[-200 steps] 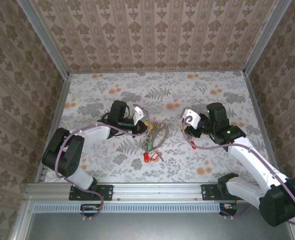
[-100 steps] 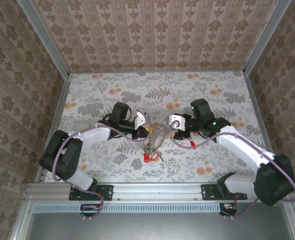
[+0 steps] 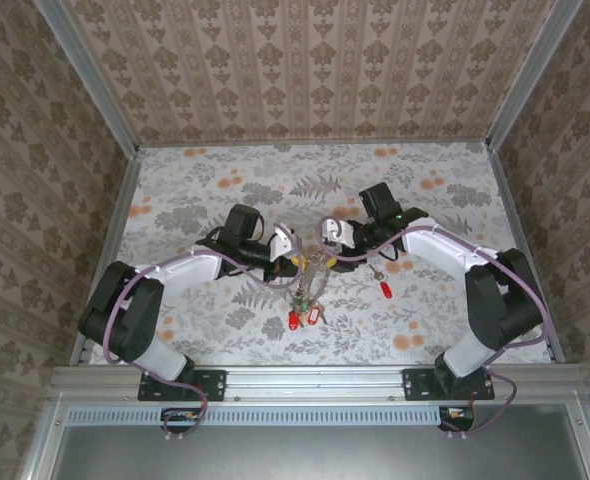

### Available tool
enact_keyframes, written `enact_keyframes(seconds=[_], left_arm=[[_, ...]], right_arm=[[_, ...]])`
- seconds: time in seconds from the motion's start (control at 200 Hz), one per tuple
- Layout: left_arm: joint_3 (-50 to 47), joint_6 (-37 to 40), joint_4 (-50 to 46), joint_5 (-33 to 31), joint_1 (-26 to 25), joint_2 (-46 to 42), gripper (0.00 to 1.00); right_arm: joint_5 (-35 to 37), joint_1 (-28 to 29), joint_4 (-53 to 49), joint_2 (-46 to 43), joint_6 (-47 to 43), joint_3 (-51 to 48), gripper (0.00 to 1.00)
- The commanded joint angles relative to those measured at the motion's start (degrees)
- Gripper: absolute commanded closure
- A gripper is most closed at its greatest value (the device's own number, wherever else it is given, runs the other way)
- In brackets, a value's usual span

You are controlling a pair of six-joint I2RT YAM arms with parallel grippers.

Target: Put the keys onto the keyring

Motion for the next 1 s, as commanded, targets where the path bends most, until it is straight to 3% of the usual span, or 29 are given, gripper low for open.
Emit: enact_keyframes(seconds=[0.0,0.31,0.595,0.795,0.995], left_arm=[[1.5,2.2,-1.5,1.6,-0.4,-1.2,1.0],[1.5,2.8,-1.5,1.8,-0.2,-1.5,1.0],[2.1,3.3,-1.8,2.4,0.2,-1.6,1.0],[3.6,3.1,-3.9,2.5,1.2,-1.1,1.0],[4.2,-1.1,-5.3,3.8,4.4,-3.9,0.69]], right_arm=[[-5.2,0.0,-4.2,1.9,-1.0,2.0,0.39],[-7.0,-0.3,-10.2,5.1,-1.4,4.7,0.43],[-7.4,-0.2,-15.4,8.2,-3.2,9.0,0.58],[-8.5,-0.3,-16.2,7.8,-3.8,9.2,0.81],[-8.8,-0.6,-16.7,5.8,-4.4,9.3,0.92]])
